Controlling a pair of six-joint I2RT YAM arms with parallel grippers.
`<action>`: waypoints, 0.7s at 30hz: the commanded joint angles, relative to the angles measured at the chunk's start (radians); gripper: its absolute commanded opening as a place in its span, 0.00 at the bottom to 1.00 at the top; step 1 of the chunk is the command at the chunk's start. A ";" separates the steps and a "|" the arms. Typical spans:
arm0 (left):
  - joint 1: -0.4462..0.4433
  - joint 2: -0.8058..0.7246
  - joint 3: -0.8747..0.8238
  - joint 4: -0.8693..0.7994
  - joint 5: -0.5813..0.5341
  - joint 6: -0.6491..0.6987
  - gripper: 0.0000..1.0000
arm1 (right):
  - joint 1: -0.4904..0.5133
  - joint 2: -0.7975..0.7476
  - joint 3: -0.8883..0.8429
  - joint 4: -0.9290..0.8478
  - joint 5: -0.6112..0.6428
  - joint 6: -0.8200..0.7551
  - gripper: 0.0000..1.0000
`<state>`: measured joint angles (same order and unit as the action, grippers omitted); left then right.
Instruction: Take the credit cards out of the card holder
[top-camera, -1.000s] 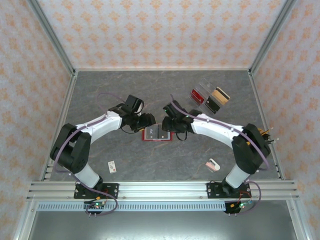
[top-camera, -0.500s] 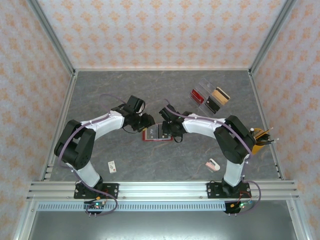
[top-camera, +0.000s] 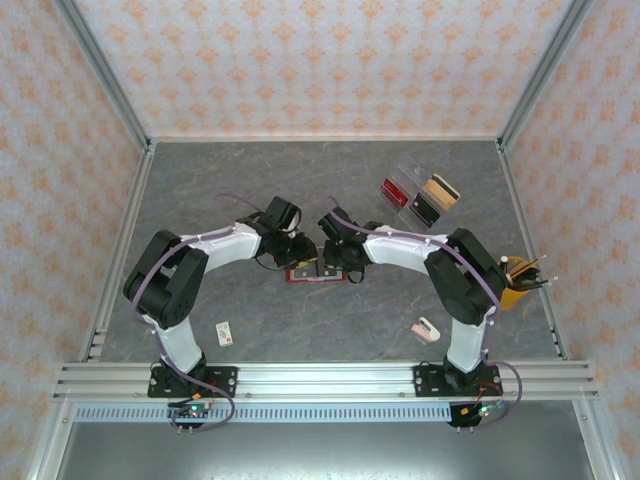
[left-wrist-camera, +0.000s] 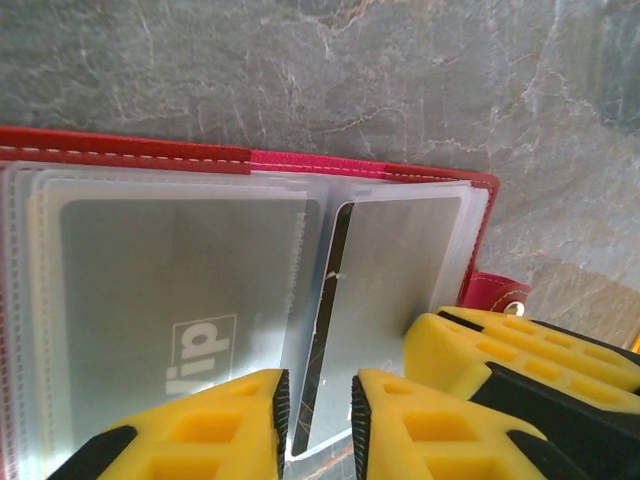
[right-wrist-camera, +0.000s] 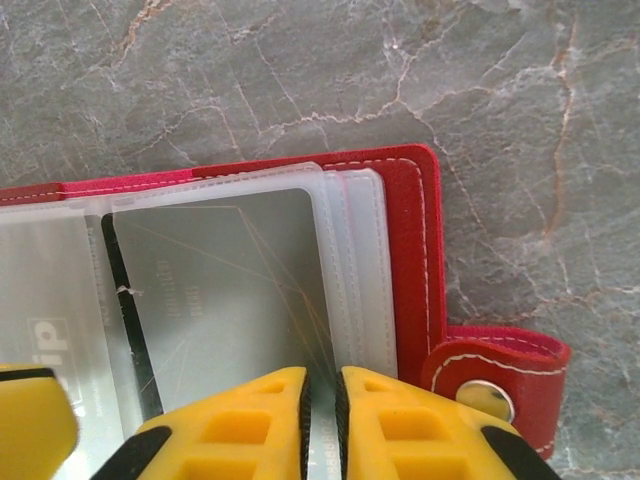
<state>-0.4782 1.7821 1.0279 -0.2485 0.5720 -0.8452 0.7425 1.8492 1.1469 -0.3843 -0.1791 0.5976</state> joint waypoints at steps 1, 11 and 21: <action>-0.003 0.023 0.027 0.025 -0.003 -0.028 0.25 | -0.011 0.031 0.011 -0.020 0.034 -0.010 0.16; -0.003 0.066 -0.008 0.088 0.023 -0.037 0.24 | -0.029 0.046 -0.012 -0.008 0.008 0.005 0.13; 0.006 0.070 -0.036 0.130 0.061 -0.032 0.25 | -0.051 0.061 -0.033 0.036 -0.080 0.027 0.13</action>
<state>-0.4770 1.8378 1.0115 -0.1482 0.6025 -0.8715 0.7029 1.8618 1.1458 -0.3508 -0.2550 0.6090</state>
